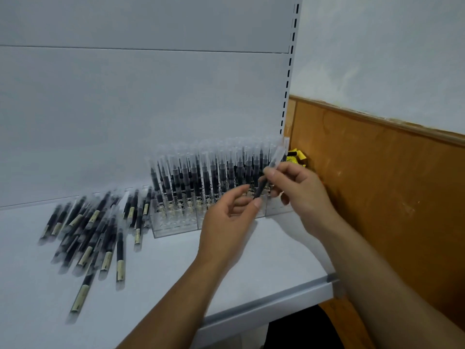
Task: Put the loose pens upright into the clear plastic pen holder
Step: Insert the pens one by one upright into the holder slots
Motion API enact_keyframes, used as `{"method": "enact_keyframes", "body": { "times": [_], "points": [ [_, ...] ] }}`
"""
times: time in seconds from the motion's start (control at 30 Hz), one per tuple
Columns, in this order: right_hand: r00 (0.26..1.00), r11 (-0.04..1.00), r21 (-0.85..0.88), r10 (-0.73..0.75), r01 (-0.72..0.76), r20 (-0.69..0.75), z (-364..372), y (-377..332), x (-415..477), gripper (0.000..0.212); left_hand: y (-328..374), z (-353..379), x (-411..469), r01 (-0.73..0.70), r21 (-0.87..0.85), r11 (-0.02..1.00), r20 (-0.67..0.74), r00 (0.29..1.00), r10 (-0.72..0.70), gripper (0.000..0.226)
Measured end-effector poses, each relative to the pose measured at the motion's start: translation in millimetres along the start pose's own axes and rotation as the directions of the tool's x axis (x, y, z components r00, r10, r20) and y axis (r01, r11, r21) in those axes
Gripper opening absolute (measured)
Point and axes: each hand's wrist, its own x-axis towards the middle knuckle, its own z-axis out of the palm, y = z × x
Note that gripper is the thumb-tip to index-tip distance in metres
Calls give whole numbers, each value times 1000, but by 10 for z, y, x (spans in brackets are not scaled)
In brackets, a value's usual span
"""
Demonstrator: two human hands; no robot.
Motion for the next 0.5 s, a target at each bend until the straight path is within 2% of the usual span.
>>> {"method": "enact_keyframes", "body": {
  "times": [0.1, 0.17, 0.23, 0.37, 0.5],
  "points": [
    [983, 1000, -22, -24, 21, -183, -210, -86, 153, 12, -3, -44, -37, -205, 297, 933, -39, 973, 226, 35],
    [953, 995, -84, -77, 54, -295, -324, -124, 263, 9, -2, -69, -30, -295, 567, 769, -2, 933, 359, 37],
    [935, 980, -187, -128, 68, -331, -376, -110, 342, 8, -11, -78, -17, -293, 726, 622, 61, 928, 367, 42],
    [934, 937, -348, -162, 44, -318, -377, -28, 442, 14, -53, -80, -42, -291, 848, 443, 162, 938, 306, 43],
    [936, 912, -409, -167, 28, -308, -399, 3, 521, 15, -49, -77, -43, -277, 865, 419, 157, 941, 299, 43]
  ]
}}
